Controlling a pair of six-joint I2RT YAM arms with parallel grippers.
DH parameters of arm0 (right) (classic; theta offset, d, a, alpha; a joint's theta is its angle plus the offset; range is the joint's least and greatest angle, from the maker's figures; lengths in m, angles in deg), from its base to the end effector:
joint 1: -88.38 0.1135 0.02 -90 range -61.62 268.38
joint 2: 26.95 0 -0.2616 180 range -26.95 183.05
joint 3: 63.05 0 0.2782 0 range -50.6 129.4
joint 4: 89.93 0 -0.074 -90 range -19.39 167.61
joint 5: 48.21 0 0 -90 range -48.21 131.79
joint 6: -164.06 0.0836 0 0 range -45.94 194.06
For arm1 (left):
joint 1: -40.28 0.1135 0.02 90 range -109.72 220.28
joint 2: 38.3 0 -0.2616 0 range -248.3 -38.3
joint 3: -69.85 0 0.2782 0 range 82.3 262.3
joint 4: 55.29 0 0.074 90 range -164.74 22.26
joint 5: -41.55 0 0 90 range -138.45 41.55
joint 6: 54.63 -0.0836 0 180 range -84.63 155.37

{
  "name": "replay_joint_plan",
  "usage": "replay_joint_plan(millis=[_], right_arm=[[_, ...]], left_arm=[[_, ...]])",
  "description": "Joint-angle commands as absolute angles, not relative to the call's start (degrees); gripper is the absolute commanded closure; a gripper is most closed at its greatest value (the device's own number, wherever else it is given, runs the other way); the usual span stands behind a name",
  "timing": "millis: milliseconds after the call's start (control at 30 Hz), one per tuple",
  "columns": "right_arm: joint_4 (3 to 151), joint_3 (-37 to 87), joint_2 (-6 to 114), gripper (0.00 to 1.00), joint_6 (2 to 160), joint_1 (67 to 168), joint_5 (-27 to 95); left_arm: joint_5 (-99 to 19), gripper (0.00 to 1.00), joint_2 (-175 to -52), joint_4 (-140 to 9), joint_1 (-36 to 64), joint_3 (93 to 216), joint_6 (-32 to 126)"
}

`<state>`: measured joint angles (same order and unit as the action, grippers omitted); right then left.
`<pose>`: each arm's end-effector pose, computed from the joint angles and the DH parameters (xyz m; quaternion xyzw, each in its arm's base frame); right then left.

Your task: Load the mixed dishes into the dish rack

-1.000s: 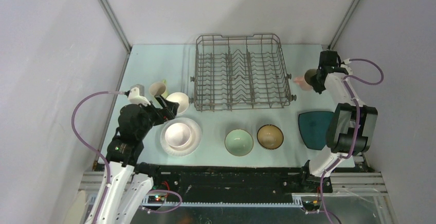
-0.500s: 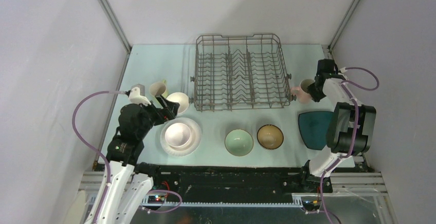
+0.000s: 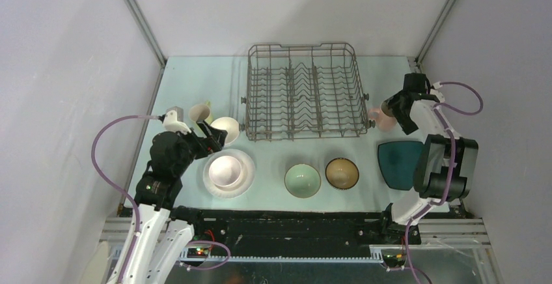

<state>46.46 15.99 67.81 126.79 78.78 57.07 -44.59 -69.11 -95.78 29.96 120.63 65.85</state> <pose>0.3793 -0.0865 0.1658 0.5247 0.7997 -0.0229 0.2909 0.1999 -0.0421 0.2873 -0.1248 0.8120 -0.2245 0.5242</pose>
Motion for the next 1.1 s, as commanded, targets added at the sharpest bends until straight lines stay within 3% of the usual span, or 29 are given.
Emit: replay_joint_plan(millis=[0, 267, 633, 833, 1067], right_arm=[[46.71, 17.33, 62.04, 0.01, 125.05, 78.73, 59.19], [41.14, 17.28, 52.82, 0.0, 123.82, 79.14, 63.1], [25.27, 15.05, 44.57, 0.01, 120.09, 88.16, 67.12], [29.66, 4.76, 36.11, 0.01, 120.27, 87.7, 63.93], [39.28, 5.11, 35.07, 0.01, 123.22, 80.7, 52.69]], left_arm=[[-43.37, 0.02, -68.64, -94.74, 30.0, 121.26, 65.51], [-41.26, 0.02, -69.1, -94.58, 30.0, 120.98, 65.33], [-40.83, 0.02, -71.68, -95.09, 30.0, 120.33, 67.6], [-40.22, 0.02, -73.3, -95.26, 30.0, 120.08, 67.94], [-38.99, 0.02, -72.64, -93.82, 30.0, 119.92, 68.48]])
